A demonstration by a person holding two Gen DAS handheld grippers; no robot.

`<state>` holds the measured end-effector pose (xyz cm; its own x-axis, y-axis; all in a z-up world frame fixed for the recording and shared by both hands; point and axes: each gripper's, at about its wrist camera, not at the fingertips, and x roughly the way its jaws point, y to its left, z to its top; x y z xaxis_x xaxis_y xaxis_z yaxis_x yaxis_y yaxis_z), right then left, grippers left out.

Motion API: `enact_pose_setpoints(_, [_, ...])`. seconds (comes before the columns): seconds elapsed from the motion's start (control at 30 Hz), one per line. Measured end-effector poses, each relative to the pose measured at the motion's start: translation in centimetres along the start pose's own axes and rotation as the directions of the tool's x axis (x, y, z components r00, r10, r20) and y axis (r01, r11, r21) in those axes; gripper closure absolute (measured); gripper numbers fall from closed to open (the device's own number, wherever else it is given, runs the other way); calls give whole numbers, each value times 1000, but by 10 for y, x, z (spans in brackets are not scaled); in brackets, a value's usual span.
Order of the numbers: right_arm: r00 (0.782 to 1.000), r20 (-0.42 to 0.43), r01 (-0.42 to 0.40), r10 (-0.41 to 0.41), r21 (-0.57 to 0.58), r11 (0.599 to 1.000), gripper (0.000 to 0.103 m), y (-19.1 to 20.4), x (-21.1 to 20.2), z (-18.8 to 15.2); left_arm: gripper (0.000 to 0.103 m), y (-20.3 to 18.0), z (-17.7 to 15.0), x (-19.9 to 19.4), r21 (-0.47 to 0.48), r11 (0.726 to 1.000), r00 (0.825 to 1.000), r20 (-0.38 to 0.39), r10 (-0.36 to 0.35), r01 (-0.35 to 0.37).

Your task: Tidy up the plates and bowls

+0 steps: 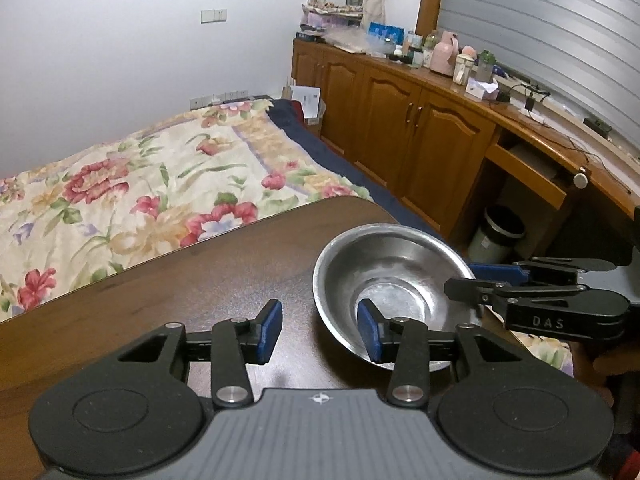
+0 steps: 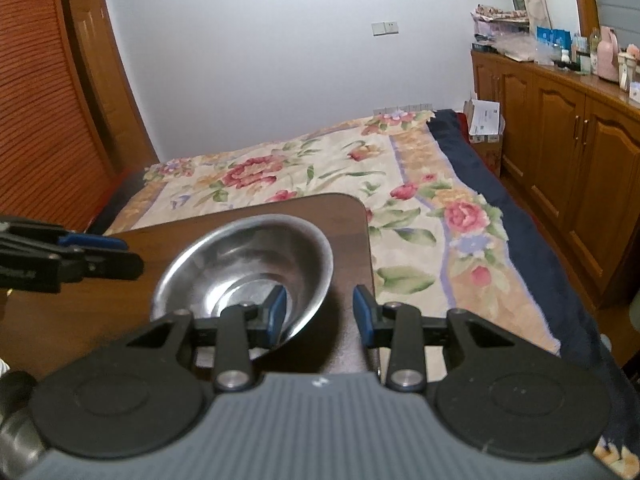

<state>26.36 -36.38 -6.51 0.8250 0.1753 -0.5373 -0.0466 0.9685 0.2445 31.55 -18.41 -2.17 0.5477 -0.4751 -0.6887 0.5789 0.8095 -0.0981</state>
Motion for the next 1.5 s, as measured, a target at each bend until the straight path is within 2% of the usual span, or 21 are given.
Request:
enact_pose_setpoints(0.5, [999, -15, -50, 50, 32, 998, 65, 3, 6, 1, 67, 7, 7, 21, -69, 996, 997, -46, -60, 57])
enact_pose_setpoints(0.67, [999, -15, -52, 52, 36, 998, 65, 4, 8, 1, 73, 10, 9, 27, -116, 990, 994, -64, -94, 86])
enact_pose_setpoints(0.9, [998, -18, -55, 56, 48, 997, 65, 2, 10, 0, 73, 10, 9, 34, -117, 990, 993, -82, -88, 78])
enact_pose_setpoints(1.27, [997, -17, -70, 71, 66, 995, 64, 1, 10, -2, 83, 8, 6, 39, -115, 991, 989, -119, -89, 75])
enact_pose_setpoints(1.33, [997, -21, -76, 77, 73, 994, 65, 1, 11, -3, 83, 8, 5, 40, -111, 991, 989, -125, -84, 70])
enact_pose_setpoints(1.43, [996, -29, -86, 89, 89, 992, 73, 0, 12, -4, 84, 7, 4, 39, -109, 991, 988, -126, -89, 75])
enact_pose_setpoints(1.5, [995, -34, -85, 89, 104, 991, 74, -1, 14, -6, 84, 5, 3, 34, -103, 990, 988, -113, -103, 92])
